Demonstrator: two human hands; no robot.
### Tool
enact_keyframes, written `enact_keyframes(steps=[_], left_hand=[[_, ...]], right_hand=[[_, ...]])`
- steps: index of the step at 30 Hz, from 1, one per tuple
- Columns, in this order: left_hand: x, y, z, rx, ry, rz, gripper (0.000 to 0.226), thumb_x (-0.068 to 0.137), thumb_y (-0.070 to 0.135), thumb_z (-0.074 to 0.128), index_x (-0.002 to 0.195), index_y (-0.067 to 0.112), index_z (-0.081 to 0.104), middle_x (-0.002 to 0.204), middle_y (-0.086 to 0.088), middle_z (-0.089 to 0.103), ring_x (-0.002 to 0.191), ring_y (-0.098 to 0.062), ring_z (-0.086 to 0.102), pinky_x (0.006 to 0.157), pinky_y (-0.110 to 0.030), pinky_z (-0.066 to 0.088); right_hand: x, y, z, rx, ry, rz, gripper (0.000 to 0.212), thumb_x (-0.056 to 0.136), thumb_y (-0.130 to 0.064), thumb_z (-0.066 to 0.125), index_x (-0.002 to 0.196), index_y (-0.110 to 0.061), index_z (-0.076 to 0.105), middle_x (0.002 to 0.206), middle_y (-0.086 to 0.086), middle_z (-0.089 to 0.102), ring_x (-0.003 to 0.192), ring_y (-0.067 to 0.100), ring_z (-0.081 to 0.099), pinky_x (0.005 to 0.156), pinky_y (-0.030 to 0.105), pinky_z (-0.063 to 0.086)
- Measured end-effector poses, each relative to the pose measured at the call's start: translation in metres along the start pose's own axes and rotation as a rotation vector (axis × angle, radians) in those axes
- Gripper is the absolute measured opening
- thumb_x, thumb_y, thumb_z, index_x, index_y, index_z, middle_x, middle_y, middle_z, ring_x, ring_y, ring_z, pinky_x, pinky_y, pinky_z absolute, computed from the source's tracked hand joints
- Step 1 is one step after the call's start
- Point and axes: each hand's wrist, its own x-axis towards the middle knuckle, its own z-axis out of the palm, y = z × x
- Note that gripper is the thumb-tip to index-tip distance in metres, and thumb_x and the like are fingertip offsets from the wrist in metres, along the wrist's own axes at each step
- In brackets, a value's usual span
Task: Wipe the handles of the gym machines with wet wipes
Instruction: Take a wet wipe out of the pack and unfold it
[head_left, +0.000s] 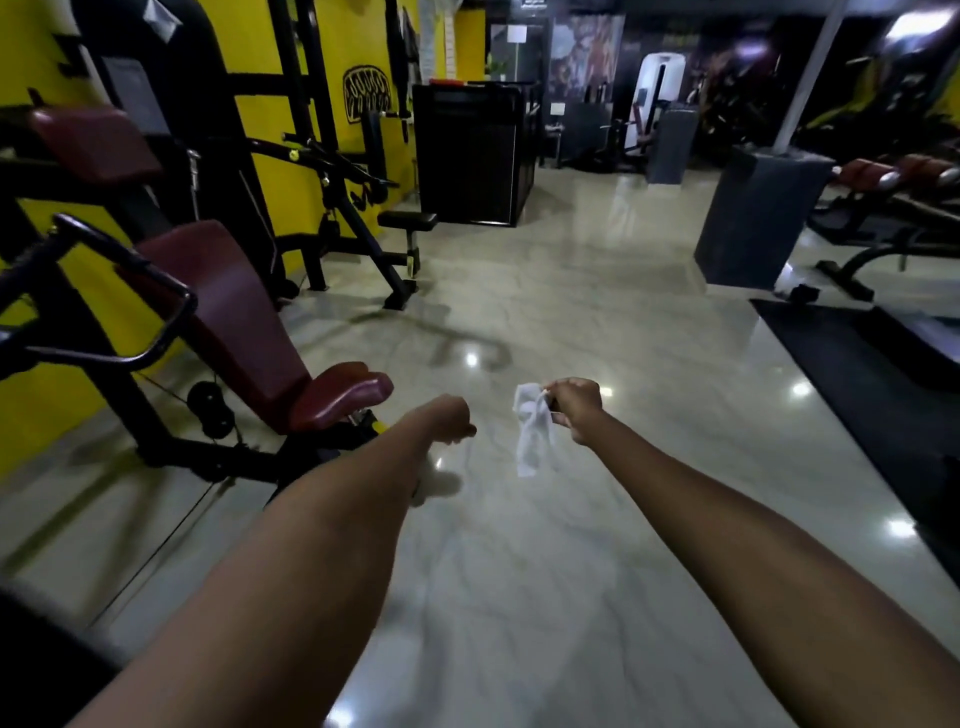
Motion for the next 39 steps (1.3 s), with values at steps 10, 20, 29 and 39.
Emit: enact_keyframes(steps=[10,20,29,39], left_hand=[[0.221,0.009,-0.051,0.190,-0.053,0.083,0.029,0.094,0.014,0.051,0.092,-0.010,0.068,0.071,-0.007,0.061,0.065,-0.020,0.058,0.075,-0.027,0.048],[0.396,0.019,-0.134,0.051,0.019,-0.028,0.026,0.092,0.015,0.053,0.073,0.002,0.066,0.058,0.000,0.056,0.053,-0.011,0.052,0.060,-0.022,0.045],[0.514,-0.041,-0.205,-0.033,0.095,-0.207,0.035,0.092,0.011,0.051,0.057,0.011,0.052,0.058,-0.002,0.053,0.049,-0.012,0.048,0.051,-0.017,0.041],[0.611,-0.110,-0.317,-0.048,0.196,-0.310,0.025,0.092,0.012,0.051,0.071,0.004,0.062,0.060,-0.002,0.055,0.051,-0.010,0.050,0.049,-0.016,0.040]], right_hand=[[0.227,-0.048,0.062,-0.037,-0.073,0.005,0.022,0.080,0.008,0.056,0.065,-0.007,0.057,0.062,0.010,0.054,0.054,0.019,0.053,0.057,0.030,0.051],[0.419,-0.141,0.153,-0.101,-0.223,0.004,0.023,0.077,0.009,0.057,0.060,-0.007,0.055,0.060,0.010,0.049,0.050,0.020,0.046,0.059,0.034,0.045],[0.532,-0.181,0.283,-0.077,-0.419,-0.013,0.021,0.084,0.007,0.053,0.070,-0.007,0.059,0.067,0.010,0.057,0.058,0.018,0.054,0.053,0.029,0.047],[0.624,-0.236,0.446,-0.101,-0.592,-0.024,0.020,0.087,0.008,0.049,0.074,-0.005,0.057,0.069,0.009,0.055,0.060,0.017,0.053,0.052,0.029,0.048]])
